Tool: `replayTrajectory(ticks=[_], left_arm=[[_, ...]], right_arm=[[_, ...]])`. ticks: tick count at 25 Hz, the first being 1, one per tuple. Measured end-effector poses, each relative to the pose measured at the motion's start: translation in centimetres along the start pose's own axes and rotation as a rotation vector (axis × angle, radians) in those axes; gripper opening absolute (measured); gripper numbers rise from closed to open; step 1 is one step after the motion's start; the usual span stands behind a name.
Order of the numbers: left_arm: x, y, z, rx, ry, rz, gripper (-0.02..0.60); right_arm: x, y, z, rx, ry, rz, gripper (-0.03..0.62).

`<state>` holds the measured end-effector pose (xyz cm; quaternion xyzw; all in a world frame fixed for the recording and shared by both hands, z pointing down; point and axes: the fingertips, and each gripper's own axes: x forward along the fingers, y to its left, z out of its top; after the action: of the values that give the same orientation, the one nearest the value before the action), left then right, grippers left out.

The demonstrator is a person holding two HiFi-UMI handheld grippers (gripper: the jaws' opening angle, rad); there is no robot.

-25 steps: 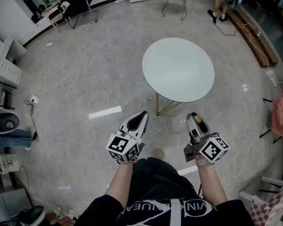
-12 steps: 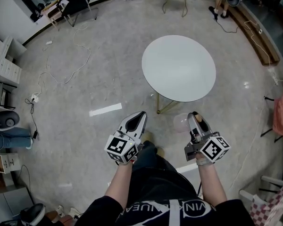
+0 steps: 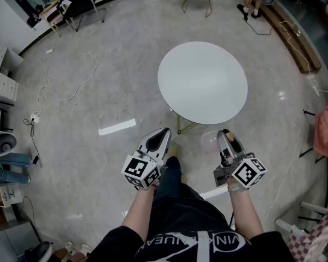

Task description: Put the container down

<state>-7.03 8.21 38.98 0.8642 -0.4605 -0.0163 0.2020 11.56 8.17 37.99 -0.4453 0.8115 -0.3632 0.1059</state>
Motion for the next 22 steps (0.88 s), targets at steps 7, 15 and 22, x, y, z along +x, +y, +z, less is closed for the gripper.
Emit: replayTrajectory(ticks=[7, 15, 22], left_arm=[[3.3, 1.4, 0.5, -0.001, 0.034, -0.038, 0.015], [7.6, 3.1, 1.0, -0.006, 0.066, -0.062, 0.015], [10.8, 4.8, 1.4, -0.016, 0.097, -0.088, 0.015]], right_arm=[[2.9, -0.9, 1.5, 0.004, -0.001, -0.011, 0.129], [6.1, -3.1, 2.8, 0.018, 0.010, -0.026, 0.129], [8.5, -4.6, 3.4, 0.030, 0.019, -0.049, 0.129]])
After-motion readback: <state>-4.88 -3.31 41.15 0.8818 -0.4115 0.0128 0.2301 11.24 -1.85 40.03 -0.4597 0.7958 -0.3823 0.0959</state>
